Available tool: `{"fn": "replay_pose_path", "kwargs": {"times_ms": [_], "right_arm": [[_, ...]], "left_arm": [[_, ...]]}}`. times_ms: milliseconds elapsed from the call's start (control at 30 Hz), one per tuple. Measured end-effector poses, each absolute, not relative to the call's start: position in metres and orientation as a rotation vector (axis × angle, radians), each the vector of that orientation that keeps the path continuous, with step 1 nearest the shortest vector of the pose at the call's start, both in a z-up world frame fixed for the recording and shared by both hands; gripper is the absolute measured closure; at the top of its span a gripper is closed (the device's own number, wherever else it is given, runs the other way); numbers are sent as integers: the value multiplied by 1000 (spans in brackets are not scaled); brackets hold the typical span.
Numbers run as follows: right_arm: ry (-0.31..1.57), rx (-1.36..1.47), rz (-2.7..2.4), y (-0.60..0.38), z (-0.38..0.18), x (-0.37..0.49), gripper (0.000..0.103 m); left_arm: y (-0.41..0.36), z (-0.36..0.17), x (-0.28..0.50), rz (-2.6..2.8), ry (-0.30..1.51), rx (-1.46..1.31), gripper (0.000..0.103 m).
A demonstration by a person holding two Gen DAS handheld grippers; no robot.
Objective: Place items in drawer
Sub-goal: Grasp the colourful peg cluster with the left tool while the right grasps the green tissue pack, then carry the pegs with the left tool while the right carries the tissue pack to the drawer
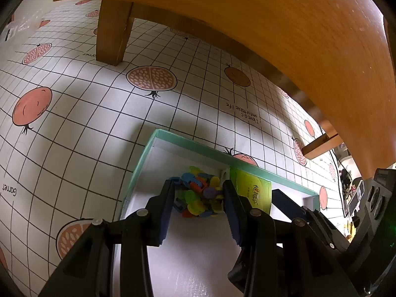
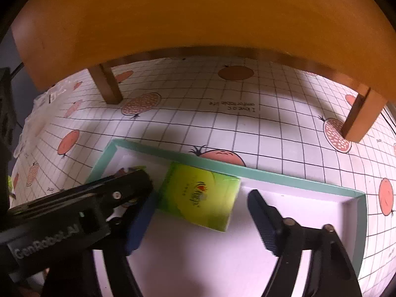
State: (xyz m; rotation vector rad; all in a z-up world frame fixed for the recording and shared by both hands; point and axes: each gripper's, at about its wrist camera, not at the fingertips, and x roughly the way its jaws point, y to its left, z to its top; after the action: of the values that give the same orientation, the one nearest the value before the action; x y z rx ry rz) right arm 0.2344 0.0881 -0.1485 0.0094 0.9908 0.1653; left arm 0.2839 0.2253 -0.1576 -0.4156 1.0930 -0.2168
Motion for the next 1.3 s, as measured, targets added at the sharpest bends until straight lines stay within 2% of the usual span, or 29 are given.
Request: {"fn": "replay_pose_path", "kwargs": {"times_ms": [167, 267, 433, 567, 633, 800, 1167, 1300], "right_arm": [[993, 7, 175, 88, -147, 234, 38], [993, 29, 169, 81, -145, 233, 48], [1003, 55, 161, 72, -143, 235, 48], [1010, 72, 185, 75, -142, 235, 45], [1005, 69, 200, 79, -142, 233, 33], [1000, 79, 195, 80, -144, 236, 23], [1050, 53, 161, 89, -158, 248, 21], [1043, 3, 152, 94, -159, 247, 23]], "left_arm": [[225, -158, 284, -216, 1094, -416, 62], [225, -158, 284, -216, 1094, -411, 62], [224, -157, 285, -210, 1099, -403, 62], [224, -153, 285, -175, 1095, -348, 62], [226, -153, 286, -173, 1103, -360, 62], [236, -155, 288, -162, 1125, -413, 63], [241, -159, 290, -194, 1180, -497, 61], [246, -163, 291, -190, 1205, -530, 55]]}}
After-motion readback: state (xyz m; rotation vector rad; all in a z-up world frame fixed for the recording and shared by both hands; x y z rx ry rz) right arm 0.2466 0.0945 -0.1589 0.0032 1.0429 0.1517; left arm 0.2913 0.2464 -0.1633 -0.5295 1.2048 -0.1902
